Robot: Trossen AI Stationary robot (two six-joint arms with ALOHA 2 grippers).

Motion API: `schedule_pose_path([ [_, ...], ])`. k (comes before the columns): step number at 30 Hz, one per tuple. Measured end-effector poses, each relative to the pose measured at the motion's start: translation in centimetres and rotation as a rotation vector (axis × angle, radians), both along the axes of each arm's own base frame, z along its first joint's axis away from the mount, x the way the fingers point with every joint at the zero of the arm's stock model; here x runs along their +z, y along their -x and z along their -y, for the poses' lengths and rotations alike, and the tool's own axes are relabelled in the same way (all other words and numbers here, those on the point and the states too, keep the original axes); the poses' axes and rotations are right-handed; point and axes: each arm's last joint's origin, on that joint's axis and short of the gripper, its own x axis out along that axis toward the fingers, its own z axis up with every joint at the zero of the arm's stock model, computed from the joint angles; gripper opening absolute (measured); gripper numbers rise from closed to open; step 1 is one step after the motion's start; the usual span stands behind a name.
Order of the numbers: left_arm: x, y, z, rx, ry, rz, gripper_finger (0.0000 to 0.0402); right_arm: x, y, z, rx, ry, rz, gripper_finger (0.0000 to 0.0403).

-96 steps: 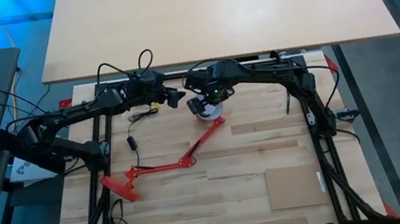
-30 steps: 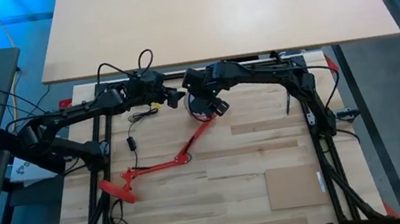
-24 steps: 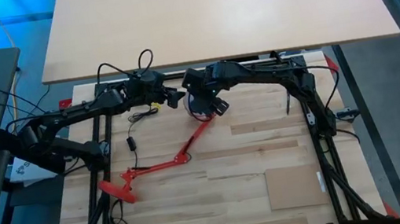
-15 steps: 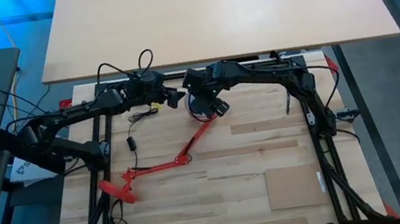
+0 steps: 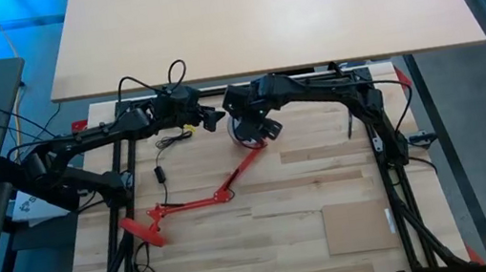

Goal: Screw lightbulb
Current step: Remove the lightbulb from the desk lamp

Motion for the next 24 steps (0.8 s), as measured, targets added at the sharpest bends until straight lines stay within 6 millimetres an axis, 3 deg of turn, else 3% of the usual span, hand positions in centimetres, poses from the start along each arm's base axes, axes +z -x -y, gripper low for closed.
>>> schedule_pose_path([
  [6,0.0,0.0,0.0,-0.007,-0.011,-0.005,0.0261,0.1,0.0,-0.6,0.047,0.021,-0.021,0.0359],
  [11,0.0,0.0,0.0,-0.008,-0.012,-0.005,0.0261,0.1,-0.1,-0.7,0.027,0.055,-0.024,0.0361],
  [18,0.0,0.1,-0.1,-0.005,-0.014,-0.005,0.0261,0.3,0.0,-1.0,-0.165,0.323,-0.081,0.0362],
  [24,0.9,1.1,-0.8,0.036,-0.029,0.024,0.0261,0.2,0.1,-1.9,-0.264,0.317,-0.066,0.0362],
])
